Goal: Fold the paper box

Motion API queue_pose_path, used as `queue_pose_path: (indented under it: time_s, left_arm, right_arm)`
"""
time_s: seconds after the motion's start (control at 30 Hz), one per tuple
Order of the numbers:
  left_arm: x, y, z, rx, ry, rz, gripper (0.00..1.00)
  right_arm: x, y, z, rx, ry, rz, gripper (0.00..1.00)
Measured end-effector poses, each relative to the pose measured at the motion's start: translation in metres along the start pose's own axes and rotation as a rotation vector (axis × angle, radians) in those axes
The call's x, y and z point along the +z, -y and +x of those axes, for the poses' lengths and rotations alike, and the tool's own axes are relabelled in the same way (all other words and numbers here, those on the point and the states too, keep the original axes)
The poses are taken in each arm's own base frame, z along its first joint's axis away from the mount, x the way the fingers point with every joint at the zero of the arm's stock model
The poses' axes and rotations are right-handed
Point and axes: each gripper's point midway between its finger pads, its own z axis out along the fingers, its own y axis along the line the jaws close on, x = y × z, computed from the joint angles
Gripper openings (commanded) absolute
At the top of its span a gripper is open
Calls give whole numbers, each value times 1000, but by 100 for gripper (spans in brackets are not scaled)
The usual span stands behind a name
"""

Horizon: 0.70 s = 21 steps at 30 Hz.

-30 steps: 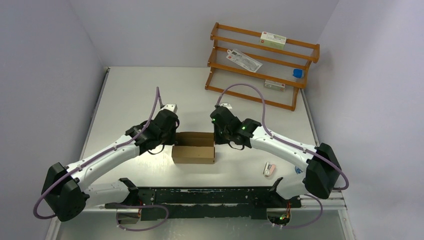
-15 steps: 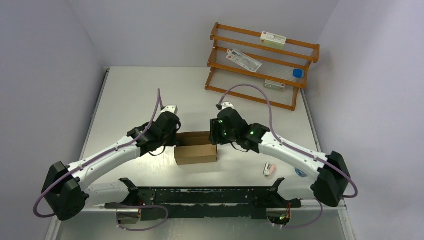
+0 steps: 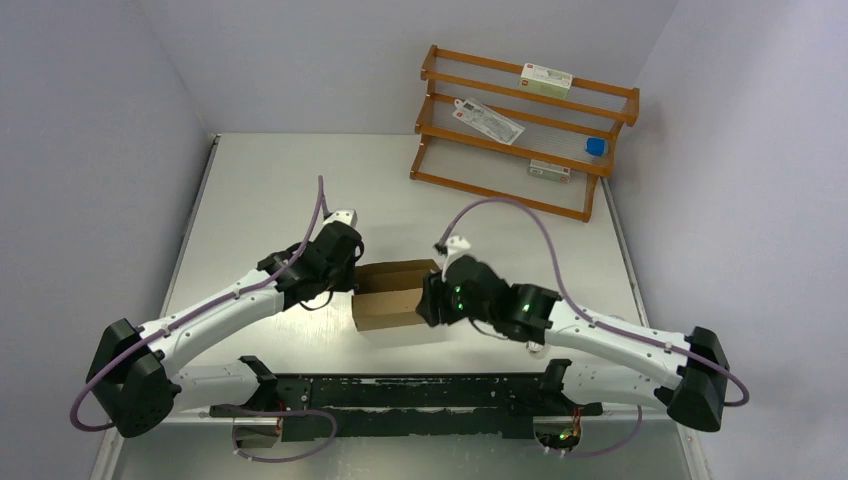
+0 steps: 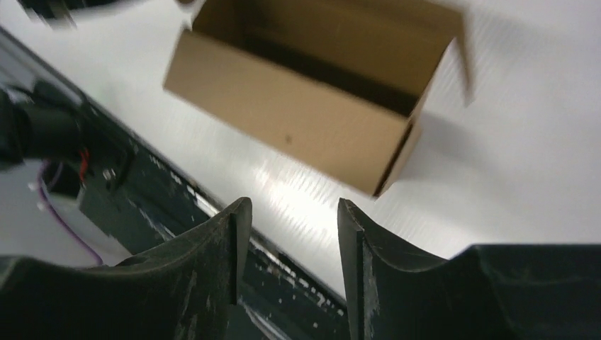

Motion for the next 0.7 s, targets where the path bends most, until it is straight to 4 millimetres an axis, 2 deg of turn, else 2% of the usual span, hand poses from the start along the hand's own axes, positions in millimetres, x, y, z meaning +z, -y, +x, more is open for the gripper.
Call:
queue_pose_path:
  time_s: [0.13, 0.2, 0.27, 0.37, 0.7]
  left_arm:
    - [1, 0, 2, 2, -7, -1, 5]
    - [1, 0, 2, 2, -9, -1, 5]
    - [1, 1, 2, 2, -9, 1, 5]
    - [1, 2, 3, 2, -14, 7, 5]
    - [-3, 10, 7, 17, -47, 58, 5]
  right_arm:
    - [11, -9, 61, -21, -116, -8, 48]
    - [15, -12, 79, -28, -143, -3, 46]
    - [21, -17, 88, -33, -149, 6, 45]
    - [33, -22, 89, -27, -120, 20, 45]
    - [72, -26, 65, 12, 57, 69, 45]
